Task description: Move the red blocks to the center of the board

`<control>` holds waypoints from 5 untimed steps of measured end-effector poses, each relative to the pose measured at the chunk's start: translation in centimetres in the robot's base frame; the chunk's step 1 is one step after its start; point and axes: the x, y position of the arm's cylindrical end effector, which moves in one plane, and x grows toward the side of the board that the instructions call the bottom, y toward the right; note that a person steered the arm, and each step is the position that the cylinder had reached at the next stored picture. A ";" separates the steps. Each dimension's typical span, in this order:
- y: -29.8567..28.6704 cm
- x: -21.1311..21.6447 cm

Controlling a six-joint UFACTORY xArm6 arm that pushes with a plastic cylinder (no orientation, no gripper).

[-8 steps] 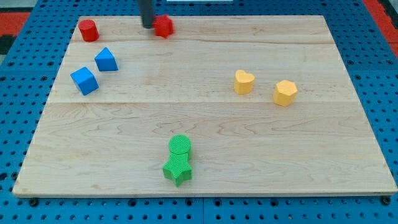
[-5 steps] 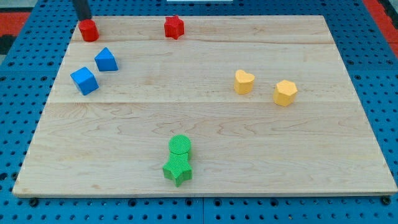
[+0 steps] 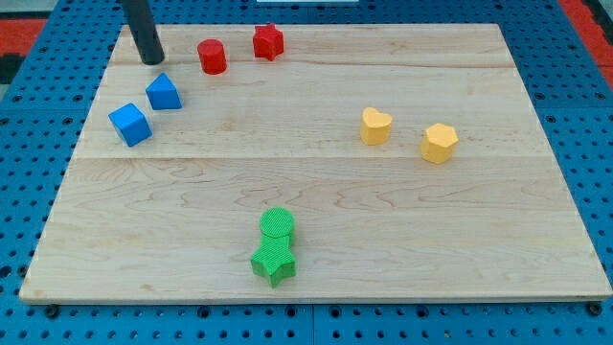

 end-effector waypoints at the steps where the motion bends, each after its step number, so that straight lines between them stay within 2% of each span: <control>1: 8.6 -0.4; 2: 14.2 -0.3; 3: 15.3 5.9; 4: 8.4 13.2; 5: -0.7 14.2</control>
